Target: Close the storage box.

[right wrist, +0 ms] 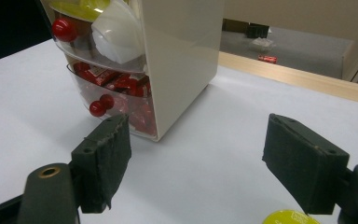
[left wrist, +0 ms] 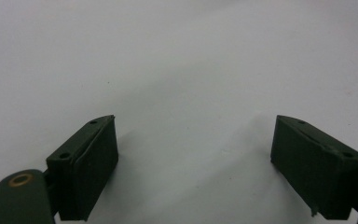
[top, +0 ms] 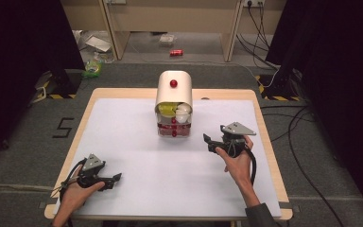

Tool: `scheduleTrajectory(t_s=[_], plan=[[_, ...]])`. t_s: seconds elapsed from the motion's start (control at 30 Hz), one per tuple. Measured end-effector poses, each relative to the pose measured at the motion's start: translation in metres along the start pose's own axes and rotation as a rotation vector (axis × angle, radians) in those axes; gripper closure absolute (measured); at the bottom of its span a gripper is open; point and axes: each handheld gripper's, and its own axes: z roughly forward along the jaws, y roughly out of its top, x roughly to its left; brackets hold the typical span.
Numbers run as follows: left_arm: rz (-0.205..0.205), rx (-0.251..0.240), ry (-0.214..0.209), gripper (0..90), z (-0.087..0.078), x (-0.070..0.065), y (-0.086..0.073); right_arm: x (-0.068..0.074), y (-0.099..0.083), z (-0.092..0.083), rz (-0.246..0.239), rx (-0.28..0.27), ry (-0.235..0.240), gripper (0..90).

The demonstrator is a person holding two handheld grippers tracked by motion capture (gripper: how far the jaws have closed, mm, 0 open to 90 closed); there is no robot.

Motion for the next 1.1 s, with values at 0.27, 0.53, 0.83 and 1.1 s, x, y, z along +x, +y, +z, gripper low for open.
scheduleTrajectory(t_s=[0.27,0.53,0.83,1.1], plan=[[0.001,0.0,0.001,14.3,0.0,0.0,0.0,-0.005,-0.007,-0.006,0.008,0.004,-0.01,23.7],[0.003,0.002,0.003,14.2,0.0,0.0,0.0,-0.01,-0.015,-0.014,0.024,0.011,-0.015,23.7],[0.003,0.002,0.003,14.1,0.0,0.0,0.0,-0.017,-0.029,-0.019,0.041,0.032,-0.026,23.5],[0.004,0.002,0.003,14.1,0.0,0.0,0.0,-0.019,-0.034,-0.025,0.047,0.036,-0.03,23.2]])
